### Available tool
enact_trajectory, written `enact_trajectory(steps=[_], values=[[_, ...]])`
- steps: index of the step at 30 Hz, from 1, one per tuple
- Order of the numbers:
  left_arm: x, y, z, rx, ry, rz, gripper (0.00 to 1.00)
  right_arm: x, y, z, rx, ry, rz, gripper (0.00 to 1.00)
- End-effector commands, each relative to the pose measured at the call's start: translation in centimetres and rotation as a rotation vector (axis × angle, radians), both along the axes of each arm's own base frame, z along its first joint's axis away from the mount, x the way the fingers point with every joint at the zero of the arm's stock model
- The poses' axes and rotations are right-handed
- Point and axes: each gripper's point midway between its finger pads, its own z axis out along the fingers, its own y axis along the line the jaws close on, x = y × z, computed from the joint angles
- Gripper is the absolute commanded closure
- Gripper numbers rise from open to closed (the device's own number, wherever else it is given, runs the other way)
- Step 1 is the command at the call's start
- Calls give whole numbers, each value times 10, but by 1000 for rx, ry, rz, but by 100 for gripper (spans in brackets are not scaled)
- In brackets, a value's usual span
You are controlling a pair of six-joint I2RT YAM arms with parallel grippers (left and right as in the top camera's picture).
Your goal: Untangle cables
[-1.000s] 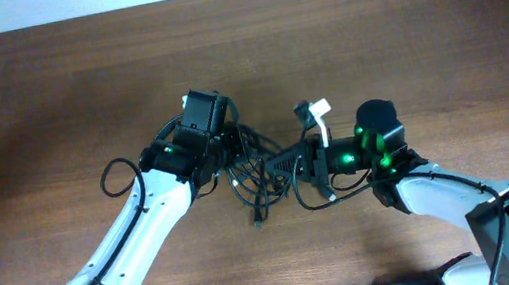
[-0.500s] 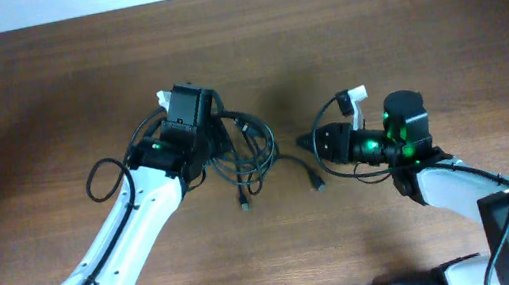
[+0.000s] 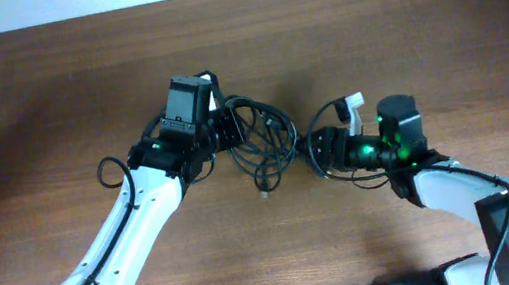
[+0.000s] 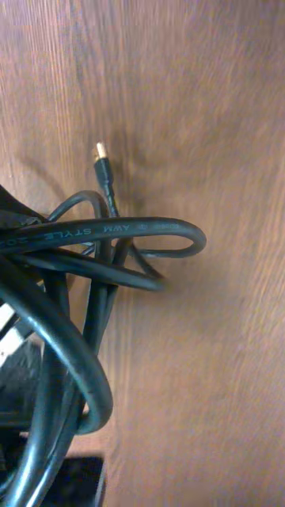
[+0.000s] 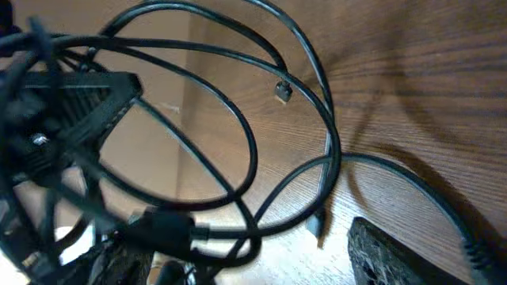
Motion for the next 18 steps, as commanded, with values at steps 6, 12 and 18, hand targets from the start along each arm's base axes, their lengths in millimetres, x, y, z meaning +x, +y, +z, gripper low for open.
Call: enact_trajectory(steps=[6,12,18], values=[[-34,-54,32,-282,58,-283,100,34,-12,-13,-180,-90,-230,5],[-51,-72,49,-372,17,-465,100,43,-30,-26,-229,-15,-364,1],[-31,-44,48,-379,24,-362,100,44,-55,-37,-228,71,-415,1]])
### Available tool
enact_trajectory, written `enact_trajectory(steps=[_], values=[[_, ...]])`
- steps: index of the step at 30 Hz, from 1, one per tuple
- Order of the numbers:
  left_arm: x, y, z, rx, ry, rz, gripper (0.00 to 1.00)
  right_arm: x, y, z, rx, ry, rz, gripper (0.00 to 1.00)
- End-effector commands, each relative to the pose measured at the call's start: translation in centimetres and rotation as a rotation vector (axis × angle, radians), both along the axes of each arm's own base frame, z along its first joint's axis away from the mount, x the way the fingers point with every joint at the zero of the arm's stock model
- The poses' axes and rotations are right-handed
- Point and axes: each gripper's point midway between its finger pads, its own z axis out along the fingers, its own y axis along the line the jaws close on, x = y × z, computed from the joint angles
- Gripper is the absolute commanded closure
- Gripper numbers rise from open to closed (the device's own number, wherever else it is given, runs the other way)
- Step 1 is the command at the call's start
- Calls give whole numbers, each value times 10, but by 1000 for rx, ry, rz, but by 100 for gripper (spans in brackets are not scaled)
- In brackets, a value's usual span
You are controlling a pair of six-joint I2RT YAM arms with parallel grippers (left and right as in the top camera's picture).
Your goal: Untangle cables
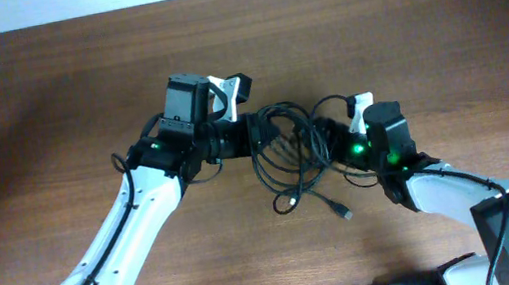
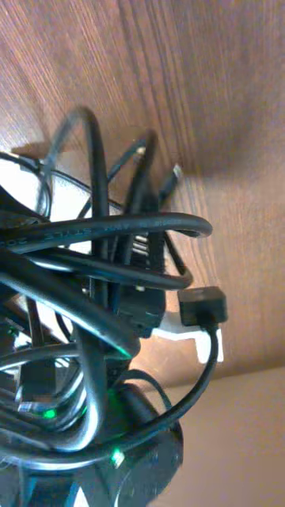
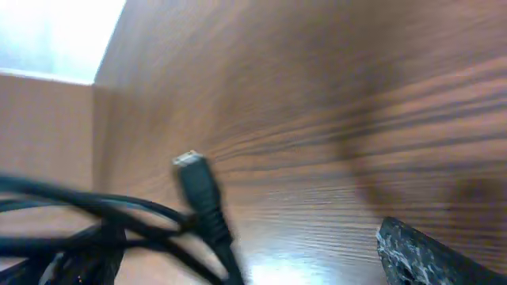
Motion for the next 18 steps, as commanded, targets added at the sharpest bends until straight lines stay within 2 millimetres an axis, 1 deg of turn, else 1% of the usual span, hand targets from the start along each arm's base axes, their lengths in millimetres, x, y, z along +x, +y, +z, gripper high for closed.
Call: enact_trajectory(steps=[1,2,4,5,7,8,9,13,14,15,17,18], values=[[19,28,14,-56,20,83,100,7,-16,5,37,7,-41,1],[25,39,13,-63,50,133,100,7,-15,10,53,-13,-9,2],[40,65,13,-101,145,281,100,6,-6,29,85,-126,123,2],[44,74,13,-122,191,340,100,3,1,40,102,-187,194,1],[48,83,13,-153,261,418,100,-5,14,56,150,-259,305,1],[49,84,12,-165,299,455,100,-11,21,61,171,-272,347,1],[49,84,12,-169,319,473,100,-13,25,61,174,-271,362,1],[45,74,11,-152,302,438,100,-21,35,62,183,-280,412,1],[45,72,8,-118,258,418,94,-24,37,64,196,-282,431,1],[45,70,4,-58,188,385,85,-25,36,66,205,-284,440,1],[41,66,-5,13,165,385,75,-25,33,67,214,-284,442,1],[39,63,-7,28,162,382,67,-25,31,68,220,-284,443,1]])
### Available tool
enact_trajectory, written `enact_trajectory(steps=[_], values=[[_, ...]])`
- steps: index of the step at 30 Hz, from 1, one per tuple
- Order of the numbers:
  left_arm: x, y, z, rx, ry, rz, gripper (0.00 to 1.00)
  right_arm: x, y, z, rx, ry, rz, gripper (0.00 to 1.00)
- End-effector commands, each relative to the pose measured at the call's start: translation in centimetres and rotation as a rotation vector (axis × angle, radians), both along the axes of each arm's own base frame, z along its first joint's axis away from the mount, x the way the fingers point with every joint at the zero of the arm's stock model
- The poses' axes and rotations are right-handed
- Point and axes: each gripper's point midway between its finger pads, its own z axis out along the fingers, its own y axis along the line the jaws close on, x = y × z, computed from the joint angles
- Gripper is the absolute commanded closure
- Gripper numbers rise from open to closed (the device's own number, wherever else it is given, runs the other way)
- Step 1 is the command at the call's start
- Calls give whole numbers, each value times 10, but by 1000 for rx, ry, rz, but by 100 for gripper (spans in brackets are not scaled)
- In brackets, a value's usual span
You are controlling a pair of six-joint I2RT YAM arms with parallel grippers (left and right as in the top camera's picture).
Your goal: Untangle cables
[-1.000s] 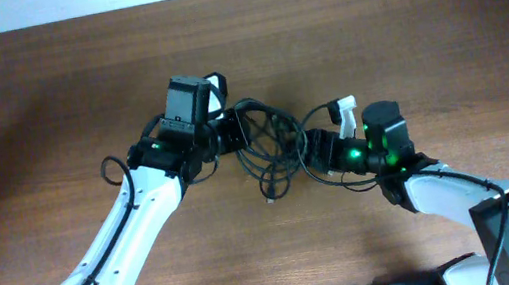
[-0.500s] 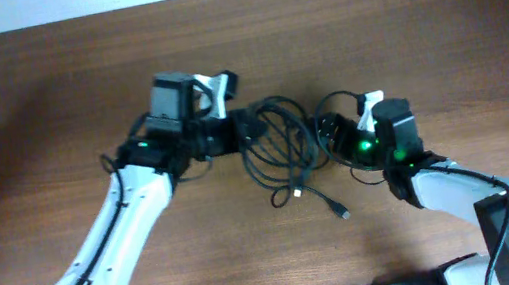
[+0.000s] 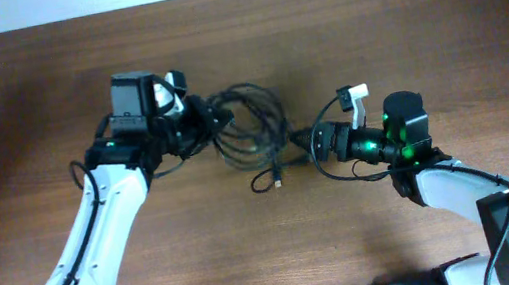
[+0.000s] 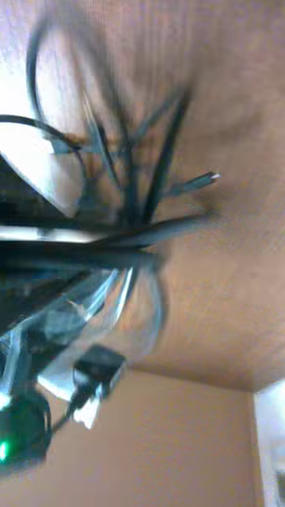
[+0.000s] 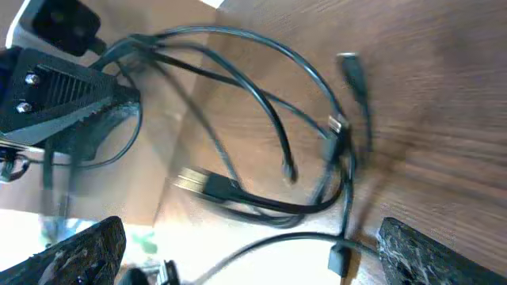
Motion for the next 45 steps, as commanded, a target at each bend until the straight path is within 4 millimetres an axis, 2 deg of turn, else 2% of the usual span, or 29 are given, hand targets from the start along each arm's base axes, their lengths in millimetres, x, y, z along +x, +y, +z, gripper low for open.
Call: enact_trajectory(steps=[1,2,3,6,8,11,12,13,16,17,20,23,25,26,27,28,29,32,33,34,35,36,38,41,45], values=[[-1,-7,-1,114,-79,-31,55,-5,-3,9,34,-25,51,1],[-1,-9,-3,136,-84,-30,44,-5,-8,11,47,-23,57,1],[-1,-10,-6,161,-88,-24,38,-5,-14,13,60,-22,58,1],[-2,-9,-10,202,-87,-13,39,-3,-30,14,83,0,42,1],[-5,-3,-17,250,-63,5,41,-1,-42,7,84,52,0,1],[-9,23,-34,393,-18,78,43,-2,-51,-3,87,121,-32,1],[-7,35,-40,452,-12,111,43,-4,-51,-6,84,141,-35,1],[-1,37,-45,478,-21,122,43,-5,-51,-8,84,157,-36,1],[15,12,-63,473,-82,35,37,-6,-51,-9,84,165,-37,1],[17,10,-70,485,-78,31,36,-6,-51,-9,85,169,-37,1],[18,14,-98,547,-29,28,33,-9,-51,-13,85,202,-39,2],[11,18,-124,626,-19,-99,31,-11,-50,-16,86,223,-40,1],[13,18,-120,659,-76,-180,27,-11,-51,-16,84,223,-43,1],[17,17,-111,666,-107,-198,19,-11,-51,-16,84,223,-43,1],[22,18,-101,668,-127,-200,18,-11,-51,-16,84,223,-43,1],[30,21,-85,667,-151,-187,18,-11,-51,-16,84,224,-43,1],[37,23,-70,669,-169,-170,13,-11,-51,-17,84,227,-44,1],[62,49,4,709,-260,-63,12,-11,-51,-17,84,227,-43,1],[64,59,20,728,-274,-31,16,-11,-51,-17,84,227,-43,1],[63,66,30,742,-279,-10,29,-11,-51,-17,84,227,-43,1],[61,72,38,753,-283,7,49,-11,-51,-17,84,227,-43,1],[56,78,43,759,-277,15,58,-11,-51,-17,84,227,-43,1],[44,82,39,770,-232,0,55,-11,-51,-17,81,227,-48,1],[25,81,17,786,-133,-62,55,-9,-53,-19,71,227,-63,1],[7,71,-23,884,-124,-339,50,-9,-52,-20,71,235,-62,1]])
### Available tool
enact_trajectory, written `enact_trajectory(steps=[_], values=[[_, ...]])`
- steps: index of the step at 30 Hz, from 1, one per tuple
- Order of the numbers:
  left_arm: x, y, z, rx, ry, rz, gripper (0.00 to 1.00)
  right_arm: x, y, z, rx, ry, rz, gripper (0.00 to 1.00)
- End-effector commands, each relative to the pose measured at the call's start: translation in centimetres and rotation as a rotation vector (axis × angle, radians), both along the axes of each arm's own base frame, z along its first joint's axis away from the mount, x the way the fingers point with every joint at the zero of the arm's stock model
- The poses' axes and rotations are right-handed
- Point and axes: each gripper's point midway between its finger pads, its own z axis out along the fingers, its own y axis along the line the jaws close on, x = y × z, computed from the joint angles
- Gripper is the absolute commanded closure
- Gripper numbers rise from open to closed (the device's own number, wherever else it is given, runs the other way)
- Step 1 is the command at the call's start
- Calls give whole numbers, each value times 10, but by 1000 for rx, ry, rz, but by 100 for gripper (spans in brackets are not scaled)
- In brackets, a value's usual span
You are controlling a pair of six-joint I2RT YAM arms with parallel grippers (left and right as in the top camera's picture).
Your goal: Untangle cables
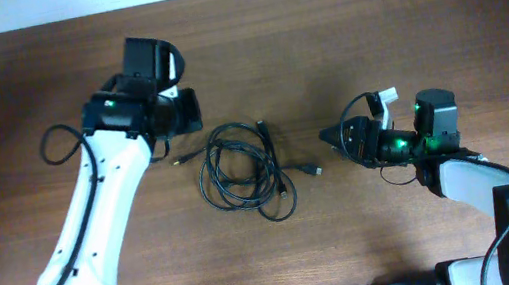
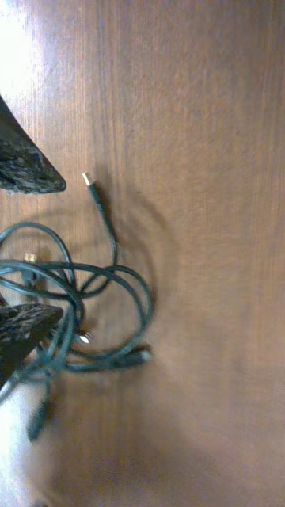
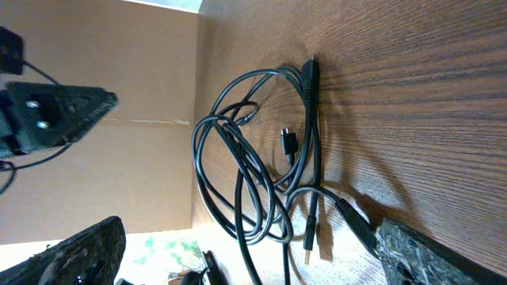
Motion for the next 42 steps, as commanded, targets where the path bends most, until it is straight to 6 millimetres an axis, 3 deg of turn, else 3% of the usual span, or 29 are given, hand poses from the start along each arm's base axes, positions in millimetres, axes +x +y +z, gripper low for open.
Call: enact_trajectory(steps=[1,3,7,11,14,18,31,42], values=[[-13,-7,-37,122,82,-229,50,0,-1,0,-9,-5,-2,1],[-14,-8,-50,149,111,-286,51,-2,-2,-4,-12,24,-6,1],[-16,-10,-77,164,189,-297,68,-3,-3,-9,-32,26,-10,1],[-20,-14,-101,226,250,-323,70,-3,-3,-9,-32,26,-11,1],[-24,-23,-108,241,265,-350,68,-2,-3,-9,-35,25,-14,1],[-27,-31,-104,243,257,-375,63,0,-5,-11,-50,26,-30,1],[-39,-46,-63,134,197,-405,67,-5,-5,-17,-49,72,-29,1],[-44,-55,-63,80,203,-425,73,-5,-5,-17,-49,72,-29,1]])
